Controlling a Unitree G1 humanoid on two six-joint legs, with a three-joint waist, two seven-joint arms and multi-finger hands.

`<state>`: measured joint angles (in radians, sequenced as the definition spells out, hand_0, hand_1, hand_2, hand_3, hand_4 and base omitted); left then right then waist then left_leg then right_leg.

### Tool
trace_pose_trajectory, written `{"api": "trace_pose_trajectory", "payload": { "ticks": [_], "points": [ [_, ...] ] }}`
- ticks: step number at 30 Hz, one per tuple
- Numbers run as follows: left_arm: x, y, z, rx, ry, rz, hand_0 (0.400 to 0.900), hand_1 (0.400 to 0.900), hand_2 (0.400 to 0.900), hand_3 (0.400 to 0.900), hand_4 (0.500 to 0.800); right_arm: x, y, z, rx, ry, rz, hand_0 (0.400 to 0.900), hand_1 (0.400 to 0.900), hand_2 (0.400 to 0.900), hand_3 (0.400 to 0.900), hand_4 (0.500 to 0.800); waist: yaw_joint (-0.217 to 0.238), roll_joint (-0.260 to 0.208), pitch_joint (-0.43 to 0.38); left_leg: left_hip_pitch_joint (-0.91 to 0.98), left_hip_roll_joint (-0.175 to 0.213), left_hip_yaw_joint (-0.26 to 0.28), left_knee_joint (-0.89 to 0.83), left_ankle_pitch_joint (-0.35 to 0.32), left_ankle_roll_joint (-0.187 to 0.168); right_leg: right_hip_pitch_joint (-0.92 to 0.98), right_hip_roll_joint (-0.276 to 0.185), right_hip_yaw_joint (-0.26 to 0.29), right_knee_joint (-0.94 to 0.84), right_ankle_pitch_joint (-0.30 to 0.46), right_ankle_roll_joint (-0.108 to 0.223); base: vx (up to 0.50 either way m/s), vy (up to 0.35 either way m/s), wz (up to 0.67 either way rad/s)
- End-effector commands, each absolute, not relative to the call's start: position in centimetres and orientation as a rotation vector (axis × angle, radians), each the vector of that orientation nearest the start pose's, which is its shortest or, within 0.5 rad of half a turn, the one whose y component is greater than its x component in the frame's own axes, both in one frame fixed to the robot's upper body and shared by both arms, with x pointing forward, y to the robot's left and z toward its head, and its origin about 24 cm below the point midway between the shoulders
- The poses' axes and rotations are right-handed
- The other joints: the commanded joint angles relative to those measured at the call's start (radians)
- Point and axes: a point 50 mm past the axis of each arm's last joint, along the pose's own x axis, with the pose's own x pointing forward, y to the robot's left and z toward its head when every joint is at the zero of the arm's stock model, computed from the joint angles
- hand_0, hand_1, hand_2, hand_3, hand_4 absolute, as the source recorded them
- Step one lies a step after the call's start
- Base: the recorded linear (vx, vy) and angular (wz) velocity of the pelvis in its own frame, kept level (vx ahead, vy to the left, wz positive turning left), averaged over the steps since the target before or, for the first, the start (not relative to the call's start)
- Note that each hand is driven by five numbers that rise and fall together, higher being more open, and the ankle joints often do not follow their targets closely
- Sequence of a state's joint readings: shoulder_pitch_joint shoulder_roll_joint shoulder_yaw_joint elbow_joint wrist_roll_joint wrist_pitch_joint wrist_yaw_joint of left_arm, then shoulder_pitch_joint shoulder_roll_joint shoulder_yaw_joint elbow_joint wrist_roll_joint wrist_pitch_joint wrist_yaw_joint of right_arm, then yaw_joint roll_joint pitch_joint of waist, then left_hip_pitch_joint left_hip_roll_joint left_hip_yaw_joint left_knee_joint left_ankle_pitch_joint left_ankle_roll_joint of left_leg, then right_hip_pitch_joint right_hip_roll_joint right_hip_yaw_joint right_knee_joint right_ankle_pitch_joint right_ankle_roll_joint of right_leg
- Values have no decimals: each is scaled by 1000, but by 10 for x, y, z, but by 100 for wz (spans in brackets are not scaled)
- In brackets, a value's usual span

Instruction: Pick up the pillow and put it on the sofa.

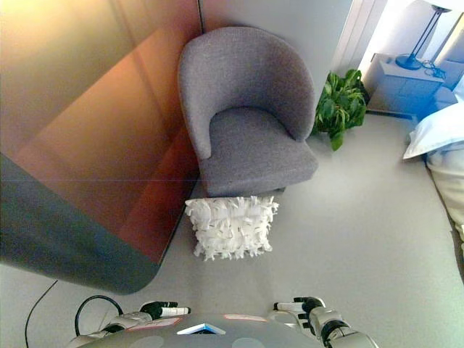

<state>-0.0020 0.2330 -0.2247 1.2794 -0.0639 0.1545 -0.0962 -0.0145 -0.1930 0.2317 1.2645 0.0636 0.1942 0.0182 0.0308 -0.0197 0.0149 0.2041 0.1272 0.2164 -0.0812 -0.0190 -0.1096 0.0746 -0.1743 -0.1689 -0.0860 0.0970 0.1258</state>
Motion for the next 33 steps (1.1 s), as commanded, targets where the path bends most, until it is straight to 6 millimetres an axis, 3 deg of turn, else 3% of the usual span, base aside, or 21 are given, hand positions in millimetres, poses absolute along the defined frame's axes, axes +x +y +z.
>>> {"api": "trace_pose_trajectory", "payload": {
  "ticks": [1,6,10,12,13,14,15,17,19,21,23,25,27,29,31,33],
  "points": [
    [60,211,-173,227,1504,-109,900,900,900,900,800,65,-216,-172,-363,1515,66,900,900,900,900,800,-7,0,58,-41,-5,0,-6,6,61,32,-62,-31,46,-29,30,42,-57,-3],
    [63,216,-172,280,1517,-98,900,900,900,900,800,69,-212,-172,-331,1510,57,900,900,900,900,800,-15,7,74,-57,6,-11,20,11,75,-18,-59,3,171,-83,20,35,-138,6],
    [65,221,-171,273,1528,-46,900,900,900,900,800,77,-215,-170,-351,1502,60,900,900,900,900,800,-28,-10,97,-111,23,-37,187,-35,66,-59,-25,35,209,-108,-22,17,-218,-9],
    [64,220,-171,236,1525,-16,900,900,900,900,800,75,-222,-169,-387,1513,69,900,900,900,900,800,-26,-22,115,-188,37,-77,388,6,44,-59,-15,32,211,-112,-55,87,-145,-47],
    [62,216,-172,201,1518,-12,900,900,900,900,800,75,-229,-167,-442,1520,91,900,900,900,900,800,-2,-15,141,-291,22,-163,501,107,20,-49,-1,39,210,-118,-75,131,4,-77],
    [60,211,-173,167,1517,-14,900,900,900,900,800,75,-235,-165,-471,1536,88,900,900,900,900,800,16,-3,156,-340,20,-179,495,151,10,-34,6,50,205,-124,-77,176,101,-81],
    [59,208,-174,150,1516,-18,900,900,900,900,800,76,-239,-164,-479,1544,82,900,900,900,900,800,26,6,162,-349,28,-170,454,163,4,-22,7,50,199,-131,-73,251,245,-53],
    [59,203,-174,114,1513,-36,900,900,900,900,800,80,-248,-161,-504,1549,90,900,900,900,900,800,49,40,172,-370,81,-124,282,224,-18,16,5,29,176,-149,-57,346,304,-27],
    [58,202,-175,114,1522,-39,900,900,900,900,800,87,-250,-159,-507,1538,99,900,900,900,900,800,77,56,183,-394,108,-126,118,293,-35,78,4,32,151,-175,-48,450,259,-20],
    [55,204,-175,122,1528,-37,900,900,900,900,800,92,-250,-158,-517,1522,114,900,900,900,900,800,92,60,186,-425,131,-105,58,322,-47,125,-3,38,145,-212,-45,451,255,-14],
    [57,204,-175,116,1519,-29,900,900,900,900,800,96,-249,-158,-538,1502,126,900,900,900,900,800,101,64,174,-452,130,-62,72,296,-43,170,-25,37,158,-260,-31,466,324,-11],
    [56,204,-175,103,1521,-9,900,900,900,900,800,99,-245,-158,-566,1493,144,900,900,900,900,800,114,54,153,-449,108,-91,91,243,-21,187,-71,57,206,-278,-1,501,347,-18],
    [58,211,-173,119,1515,-2,900,900,900,900,800,96,-245,-159,-587,1481,114,900,900,900,900,800,116,41,134,-515,86,-83,273,191,-1,233,-105,69,300,-293,12,523,312,13],
    [65,218,-171,160,1496,-20,900,900,900,900,800,92,-248,-159,-627,1473,111,900,900,900,900,800,118,27,110,-509,60,-64,310,125,55,220,-177,69,423,-171,7,473,239,40],
    [73,229,-167,229,1492,-47,900,900,900,900,800,91,-248,-159,-627,1443,122,900,900,900,900,800,107,22,96,-464,11,-66,285,83,103,143,-189,100,579,-52,5,464,183,58],
    [85,238,-163,290,1479,-49,900,900,900,900,800,98,-246,-158,-688,1404,150,900,900,900,900,800,82,20,103,-406,-21,-70,265,59,122,0,-179,109,624,-60,-22,382,37,46]
  ]
}}
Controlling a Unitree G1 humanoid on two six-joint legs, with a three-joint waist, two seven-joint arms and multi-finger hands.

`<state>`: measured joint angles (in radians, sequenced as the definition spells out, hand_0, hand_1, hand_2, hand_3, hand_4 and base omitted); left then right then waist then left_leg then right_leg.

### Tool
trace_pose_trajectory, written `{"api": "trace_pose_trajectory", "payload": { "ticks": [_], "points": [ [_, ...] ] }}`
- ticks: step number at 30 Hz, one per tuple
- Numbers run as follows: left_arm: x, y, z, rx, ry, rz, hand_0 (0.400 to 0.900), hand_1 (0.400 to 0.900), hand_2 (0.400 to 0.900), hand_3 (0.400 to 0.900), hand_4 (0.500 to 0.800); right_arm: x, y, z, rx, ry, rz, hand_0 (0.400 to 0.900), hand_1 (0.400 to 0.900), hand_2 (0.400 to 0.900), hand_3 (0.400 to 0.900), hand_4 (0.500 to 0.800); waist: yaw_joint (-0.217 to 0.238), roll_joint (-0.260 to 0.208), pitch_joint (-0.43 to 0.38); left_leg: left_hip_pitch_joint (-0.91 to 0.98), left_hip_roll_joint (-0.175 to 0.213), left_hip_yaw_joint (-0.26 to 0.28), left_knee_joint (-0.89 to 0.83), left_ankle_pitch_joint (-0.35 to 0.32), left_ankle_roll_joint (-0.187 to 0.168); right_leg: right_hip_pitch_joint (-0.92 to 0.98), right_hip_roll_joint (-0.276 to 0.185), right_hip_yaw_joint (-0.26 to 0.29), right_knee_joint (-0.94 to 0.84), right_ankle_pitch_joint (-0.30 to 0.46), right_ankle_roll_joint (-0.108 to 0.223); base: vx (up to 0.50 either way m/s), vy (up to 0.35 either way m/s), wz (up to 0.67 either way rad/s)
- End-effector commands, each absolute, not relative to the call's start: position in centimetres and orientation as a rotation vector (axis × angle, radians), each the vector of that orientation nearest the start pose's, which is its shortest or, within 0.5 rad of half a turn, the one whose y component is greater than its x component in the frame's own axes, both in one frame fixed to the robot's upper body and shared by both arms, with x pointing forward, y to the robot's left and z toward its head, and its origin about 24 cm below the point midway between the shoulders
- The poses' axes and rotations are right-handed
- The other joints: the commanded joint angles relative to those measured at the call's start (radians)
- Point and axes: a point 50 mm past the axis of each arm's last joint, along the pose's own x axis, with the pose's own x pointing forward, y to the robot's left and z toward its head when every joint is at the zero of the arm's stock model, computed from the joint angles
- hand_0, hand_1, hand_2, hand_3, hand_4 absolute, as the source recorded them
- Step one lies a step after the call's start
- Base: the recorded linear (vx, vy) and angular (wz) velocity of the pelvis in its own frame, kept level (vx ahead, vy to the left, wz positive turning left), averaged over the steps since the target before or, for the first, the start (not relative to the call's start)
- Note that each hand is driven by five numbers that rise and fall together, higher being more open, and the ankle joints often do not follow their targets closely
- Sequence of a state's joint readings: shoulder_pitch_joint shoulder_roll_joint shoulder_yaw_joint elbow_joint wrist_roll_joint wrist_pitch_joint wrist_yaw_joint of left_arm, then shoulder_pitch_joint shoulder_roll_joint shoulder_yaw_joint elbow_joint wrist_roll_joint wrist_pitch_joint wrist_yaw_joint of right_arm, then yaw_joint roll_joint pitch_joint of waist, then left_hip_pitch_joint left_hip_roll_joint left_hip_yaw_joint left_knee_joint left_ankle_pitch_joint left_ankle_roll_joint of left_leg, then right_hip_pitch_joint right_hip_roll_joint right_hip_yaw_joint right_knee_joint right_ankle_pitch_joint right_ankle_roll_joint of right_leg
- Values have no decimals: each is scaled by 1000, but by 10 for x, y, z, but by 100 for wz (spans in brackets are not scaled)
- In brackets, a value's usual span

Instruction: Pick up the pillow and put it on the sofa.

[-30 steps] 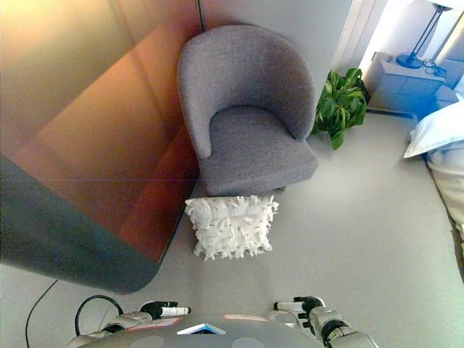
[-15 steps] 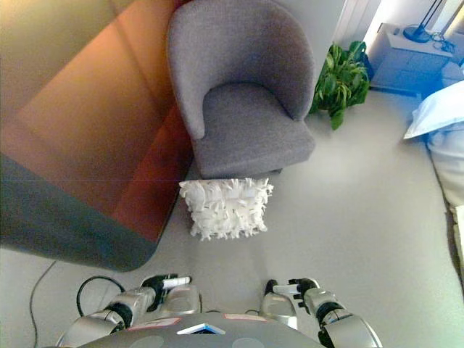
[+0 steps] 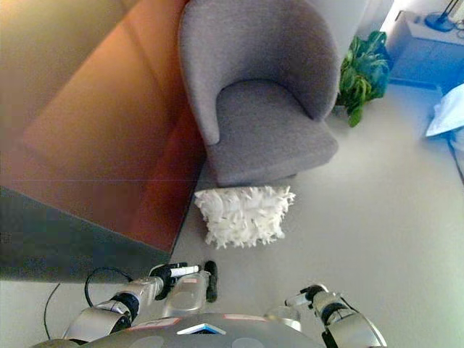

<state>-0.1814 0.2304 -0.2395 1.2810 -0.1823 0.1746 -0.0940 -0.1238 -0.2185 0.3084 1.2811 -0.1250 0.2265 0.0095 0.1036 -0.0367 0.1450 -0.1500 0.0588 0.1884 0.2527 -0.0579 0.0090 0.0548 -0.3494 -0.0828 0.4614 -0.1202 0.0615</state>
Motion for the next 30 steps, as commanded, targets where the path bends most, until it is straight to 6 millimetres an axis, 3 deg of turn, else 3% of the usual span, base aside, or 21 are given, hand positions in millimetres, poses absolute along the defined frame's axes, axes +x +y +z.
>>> {"api": "trace_pose_trajectory", "payload": {
  "ticks": [1,3,6,8,12,22,30],
  "points": [
    [92,239,-161,300,1472,-41,900,900,900,900,800,105,-245,-157,-736,1379,155,900,900,900,900,800,-2,38,-20,-35,45,-39,-73,94,4,-44,14,19,51,135,29,204,-110,27],
    [118,241,-154,308,1422,-14,900,900,900,900,800,134,-245,-148,-862,1285,161,900,900,900,900,800,-13,40,17,-22,41,-46,-72,78,-1,-201,38,-16,-59,138,15,-59,-221,8],
    [164,234,-140,292,1284,30,900,900,900,900,800,200,-239,-120,-1070,1089,106,900,900,900,900,800,-22,9,130,-84,16,-46,16,-5,-3,-409,-7,-52,-186,279,55,-280,-277,14],
    [171,230,-138,266,1254,63,900,900,900,900,800,224,-234,-107,-1211,1010,122,900,900,900,900,800,-12,6,146,-169,33,-48,118,-28,4,-401,2,-42,-177,235,45,-67,-186,13],
    [168,225,-140,270,1248,48,900,900,900,900,800,245,-232,-90,-1393,900,84,900,900,900,900,800,11,7,170,-258,56,-72,231,-53,-12,-405,-2,-57,-113,177,45,87,-108,18],
    [190,224,-131,315,1211,42,900,900,900,900,800,297,-224,-46,-1338,686,-109,900,900,900,900,800,51,15,225,-351,69,-137,279,-59,-45,-475,-36,-71,-49,154,65,7,-30,13],
    [205,214,-125,266,1215,62,900,900,900,900,800,343,-236,16,-1476,468,-264,900,900,900,900,800,55,75,267,-489,62,-153,465,-150,-46,-642,-59,-11,180,65,57,25,68,10]
  ]
}}
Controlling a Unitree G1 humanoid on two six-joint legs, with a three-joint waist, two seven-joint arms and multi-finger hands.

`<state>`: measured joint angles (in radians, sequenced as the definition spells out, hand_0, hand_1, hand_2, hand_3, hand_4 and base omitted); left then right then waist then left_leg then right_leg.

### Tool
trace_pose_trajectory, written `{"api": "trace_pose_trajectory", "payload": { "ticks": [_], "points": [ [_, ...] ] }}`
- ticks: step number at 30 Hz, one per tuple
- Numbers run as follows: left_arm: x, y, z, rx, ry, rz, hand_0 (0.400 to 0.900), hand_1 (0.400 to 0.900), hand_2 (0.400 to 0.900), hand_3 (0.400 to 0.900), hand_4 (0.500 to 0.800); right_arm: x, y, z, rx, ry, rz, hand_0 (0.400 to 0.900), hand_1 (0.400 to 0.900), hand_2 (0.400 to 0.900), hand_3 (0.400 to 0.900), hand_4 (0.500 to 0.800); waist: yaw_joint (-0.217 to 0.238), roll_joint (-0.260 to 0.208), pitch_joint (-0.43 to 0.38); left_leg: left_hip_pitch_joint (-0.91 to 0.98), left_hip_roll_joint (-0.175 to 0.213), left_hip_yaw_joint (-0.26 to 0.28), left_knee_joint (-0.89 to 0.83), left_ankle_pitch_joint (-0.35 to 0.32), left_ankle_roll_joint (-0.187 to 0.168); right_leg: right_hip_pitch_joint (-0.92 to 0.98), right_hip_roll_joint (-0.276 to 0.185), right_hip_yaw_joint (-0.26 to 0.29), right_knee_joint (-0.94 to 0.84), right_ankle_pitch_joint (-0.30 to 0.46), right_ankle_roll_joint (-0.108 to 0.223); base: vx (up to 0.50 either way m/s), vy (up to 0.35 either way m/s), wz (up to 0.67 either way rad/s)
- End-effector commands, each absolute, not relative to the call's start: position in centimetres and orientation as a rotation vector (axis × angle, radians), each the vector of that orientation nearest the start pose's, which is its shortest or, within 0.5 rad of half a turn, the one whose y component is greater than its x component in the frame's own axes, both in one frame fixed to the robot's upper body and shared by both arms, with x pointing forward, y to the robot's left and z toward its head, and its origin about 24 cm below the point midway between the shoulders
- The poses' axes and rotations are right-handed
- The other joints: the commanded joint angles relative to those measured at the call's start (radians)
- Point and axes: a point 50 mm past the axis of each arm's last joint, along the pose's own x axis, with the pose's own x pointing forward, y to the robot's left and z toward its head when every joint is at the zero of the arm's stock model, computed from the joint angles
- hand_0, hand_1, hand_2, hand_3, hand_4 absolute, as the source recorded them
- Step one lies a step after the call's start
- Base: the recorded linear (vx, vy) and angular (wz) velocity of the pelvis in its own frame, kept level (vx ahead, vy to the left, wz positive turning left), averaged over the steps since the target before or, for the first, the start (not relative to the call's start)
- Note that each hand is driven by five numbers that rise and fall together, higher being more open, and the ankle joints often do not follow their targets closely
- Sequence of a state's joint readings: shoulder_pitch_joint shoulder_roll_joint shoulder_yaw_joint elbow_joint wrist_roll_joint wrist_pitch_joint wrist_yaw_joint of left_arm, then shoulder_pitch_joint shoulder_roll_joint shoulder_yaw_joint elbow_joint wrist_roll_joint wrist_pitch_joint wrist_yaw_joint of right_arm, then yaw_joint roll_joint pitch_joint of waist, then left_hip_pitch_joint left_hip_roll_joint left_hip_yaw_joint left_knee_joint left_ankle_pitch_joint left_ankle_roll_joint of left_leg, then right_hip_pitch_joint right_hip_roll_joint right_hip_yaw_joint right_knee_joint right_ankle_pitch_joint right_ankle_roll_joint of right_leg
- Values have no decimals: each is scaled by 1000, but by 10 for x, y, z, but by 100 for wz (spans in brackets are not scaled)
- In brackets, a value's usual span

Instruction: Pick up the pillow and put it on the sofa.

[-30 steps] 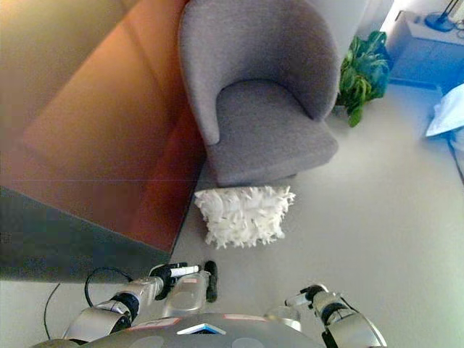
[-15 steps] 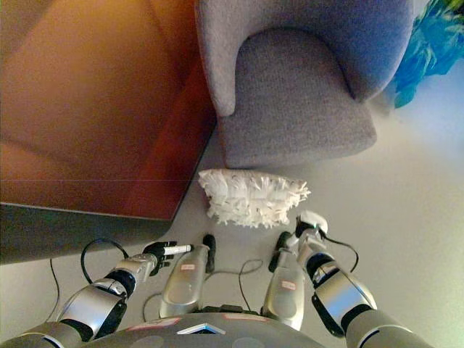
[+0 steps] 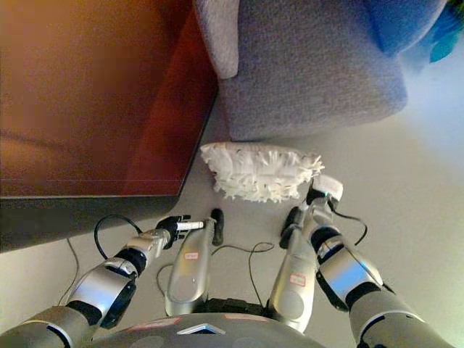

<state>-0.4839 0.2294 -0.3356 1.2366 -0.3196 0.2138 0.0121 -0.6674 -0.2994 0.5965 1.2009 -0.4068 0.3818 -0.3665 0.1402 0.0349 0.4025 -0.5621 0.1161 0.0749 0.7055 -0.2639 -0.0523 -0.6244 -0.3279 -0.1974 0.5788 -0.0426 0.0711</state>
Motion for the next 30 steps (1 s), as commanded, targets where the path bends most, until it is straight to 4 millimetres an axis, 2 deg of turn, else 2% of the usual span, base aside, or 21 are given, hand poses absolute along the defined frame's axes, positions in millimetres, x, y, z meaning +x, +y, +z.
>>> {"api": "trace_pose_trajectory", "payload": {
  "ticks": [1,11,20,27,30],
  "points": [
    [206,213,-124,264,1219,63,900,900,900,900,800,347,-237,23,-1477,452,-279,900,900,900,900,800,19,11,14,-98,1,-42,31,50,17,11,-81,112,90,-21,44,1,65,11],
    [205,209,-124,226,1274,74,900,900,900,900,800,374,-244,79,-1340,248,-478,900,900,900,900,800,12,48,27,-234,-22,-56,153,17,39,-163,-53,173,257,-78,18,37,42,5],
    [208,204,-123,180,1276,76,900,900,900,900,800,391,-241,111,-1359,236,-407,900,900,900,900,800,18,67,39,-301,-35,-59,211,11,54,-241,-46,186,339,-106,2,23,34,3],
    [209,204,-122,155,1276,81,900,900,900,900,800,398,-235,128,-1396,223,-394,900,900,900,900,800,26,83,62,-391,-48,-81,302,-4,67,-334,-36,208,439,-138,-11,-14,18,4],
    [210,204,-121,130,1275,92,900,900,900,900,800,404,-234,142,-1405,216,-388,900,900,900,900,800,29,95,72,-449,-57,-92,350,-8,69,-392,-27,225,489,-151,-17,-31,21,8]
  ]
}}
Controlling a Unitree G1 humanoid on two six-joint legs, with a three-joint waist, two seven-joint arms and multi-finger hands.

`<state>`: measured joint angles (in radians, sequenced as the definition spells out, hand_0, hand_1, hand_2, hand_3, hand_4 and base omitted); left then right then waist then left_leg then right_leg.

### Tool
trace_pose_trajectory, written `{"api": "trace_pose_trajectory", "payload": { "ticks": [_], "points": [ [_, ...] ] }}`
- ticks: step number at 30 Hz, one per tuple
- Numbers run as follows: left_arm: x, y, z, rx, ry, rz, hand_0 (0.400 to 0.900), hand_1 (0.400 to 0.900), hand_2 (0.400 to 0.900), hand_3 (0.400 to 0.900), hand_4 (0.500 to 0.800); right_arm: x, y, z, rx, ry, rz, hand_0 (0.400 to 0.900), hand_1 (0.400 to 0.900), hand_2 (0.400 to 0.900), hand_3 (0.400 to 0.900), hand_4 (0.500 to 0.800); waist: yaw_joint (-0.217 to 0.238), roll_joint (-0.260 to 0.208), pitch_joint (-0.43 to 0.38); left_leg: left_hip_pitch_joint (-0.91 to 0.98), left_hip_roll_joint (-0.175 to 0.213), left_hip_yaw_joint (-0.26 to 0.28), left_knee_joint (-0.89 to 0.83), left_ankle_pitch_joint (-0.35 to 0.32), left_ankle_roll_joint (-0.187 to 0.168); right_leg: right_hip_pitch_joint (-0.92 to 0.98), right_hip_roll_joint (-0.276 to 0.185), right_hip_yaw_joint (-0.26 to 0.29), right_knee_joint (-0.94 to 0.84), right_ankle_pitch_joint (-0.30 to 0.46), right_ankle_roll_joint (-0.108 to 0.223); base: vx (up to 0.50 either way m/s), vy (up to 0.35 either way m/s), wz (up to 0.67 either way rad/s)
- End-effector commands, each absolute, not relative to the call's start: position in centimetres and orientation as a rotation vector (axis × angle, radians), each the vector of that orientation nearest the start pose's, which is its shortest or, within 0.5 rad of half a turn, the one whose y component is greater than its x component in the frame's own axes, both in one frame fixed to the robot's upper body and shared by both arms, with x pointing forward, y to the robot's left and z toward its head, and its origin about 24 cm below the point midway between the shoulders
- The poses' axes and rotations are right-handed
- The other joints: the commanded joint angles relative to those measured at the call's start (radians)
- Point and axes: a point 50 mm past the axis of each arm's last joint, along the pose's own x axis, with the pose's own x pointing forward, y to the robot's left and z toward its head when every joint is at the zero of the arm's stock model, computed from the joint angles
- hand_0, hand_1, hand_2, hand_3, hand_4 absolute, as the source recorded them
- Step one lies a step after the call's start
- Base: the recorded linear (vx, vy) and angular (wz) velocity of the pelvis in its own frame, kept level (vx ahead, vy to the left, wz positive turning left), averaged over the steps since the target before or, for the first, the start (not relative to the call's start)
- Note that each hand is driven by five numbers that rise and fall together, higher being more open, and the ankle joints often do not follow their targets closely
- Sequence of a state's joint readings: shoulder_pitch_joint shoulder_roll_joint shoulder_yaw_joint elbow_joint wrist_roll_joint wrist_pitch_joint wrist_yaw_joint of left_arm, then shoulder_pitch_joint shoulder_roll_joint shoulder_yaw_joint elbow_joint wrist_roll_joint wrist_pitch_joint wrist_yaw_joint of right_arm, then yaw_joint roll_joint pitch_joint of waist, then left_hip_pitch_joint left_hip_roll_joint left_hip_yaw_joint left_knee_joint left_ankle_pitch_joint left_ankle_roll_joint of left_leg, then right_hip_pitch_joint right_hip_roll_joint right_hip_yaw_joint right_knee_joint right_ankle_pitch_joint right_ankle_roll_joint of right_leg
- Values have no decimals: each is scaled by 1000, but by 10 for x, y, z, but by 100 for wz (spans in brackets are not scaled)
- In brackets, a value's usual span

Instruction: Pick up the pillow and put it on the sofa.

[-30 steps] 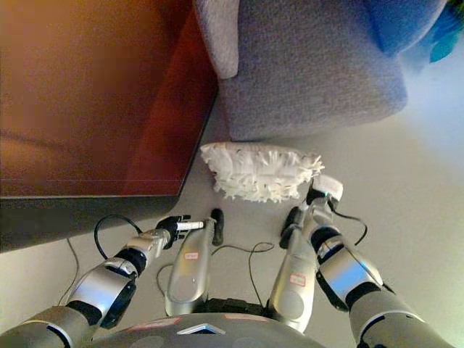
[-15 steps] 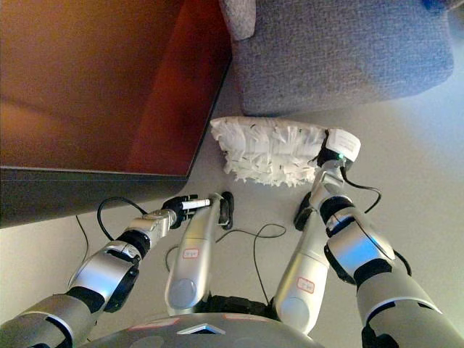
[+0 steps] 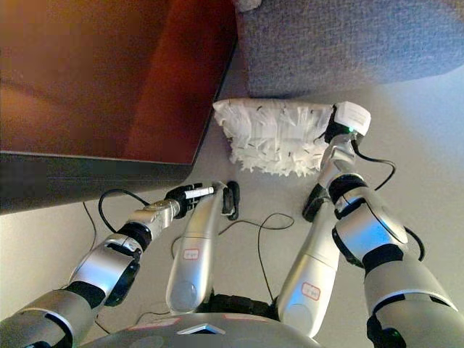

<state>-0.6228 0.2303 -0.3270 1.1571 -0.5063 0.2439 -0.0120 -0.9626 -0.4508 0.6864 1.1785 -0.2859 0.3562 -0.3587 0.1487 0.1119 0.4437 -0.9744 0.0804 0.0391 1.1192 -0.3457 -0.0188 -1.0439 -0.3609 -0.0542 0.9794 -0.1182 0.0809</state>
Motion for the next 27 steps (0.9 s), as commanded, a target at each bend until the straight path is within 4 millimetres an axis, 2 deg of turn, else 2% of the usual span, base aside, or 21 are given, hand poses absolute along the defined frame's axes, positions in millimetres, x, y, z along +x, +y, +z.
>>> {"api": "trace_pose_trajectory", "payload": {
  "ticks": [1,3,9,15,26,27],
  "points": [
    [211,205,-121,120,1275,99,900,900,900,900,800,405,-233,145,-1408,214,-380,900,900,900,900,800,21,21,35,-54,-25,-59,-49,72,36,11,8,86,103,-80,-29,-53,15,12],
    [211,206,-120,111,1280,120,900,900,900,900,800,410,-228,156,-1429,216,-349,900,900,900,900,800,26,29,41,-108,-32,-63,-9,69,35,-41,16,94,143,-95,-33,-86,4,13],
    [204,218,-122,103,1282,170,900,900,900,900,800,415,-226,172,-1485,262,-254,900,900,900,900,800,41,39,56,-225,-30,-75,112,51,30,-142,25,112,261,-154,-49,-67,-14,10],
    [203,221,-123,100,1245,174,900,900,900,900,800,419,-221,185,-1476,269,-217,900,900,900,900,800,46,42,76,-313,-18,-92,213,32,20,-221,38,134,366,-203,-69,-65,-31,5],
    [199,223,-125,67,1195,179,900,900,900,900,800,421,-225,200,-1403,289,-151,900,900,900,900,800,55,71,76,-451,4,-112,358,-3,-1,-360,45,173,549,-273,-90,-61,-26,7],
    [199,223,-125,64,1192,182,900,900,900,900,800,422,-225,201,-1392,286,-140,818,818,818,818,751,54,74,76,-460,5,-113,370,-6,-2,-371,44,176,564,-277,-92,-56,-37,11]
  ]
}}
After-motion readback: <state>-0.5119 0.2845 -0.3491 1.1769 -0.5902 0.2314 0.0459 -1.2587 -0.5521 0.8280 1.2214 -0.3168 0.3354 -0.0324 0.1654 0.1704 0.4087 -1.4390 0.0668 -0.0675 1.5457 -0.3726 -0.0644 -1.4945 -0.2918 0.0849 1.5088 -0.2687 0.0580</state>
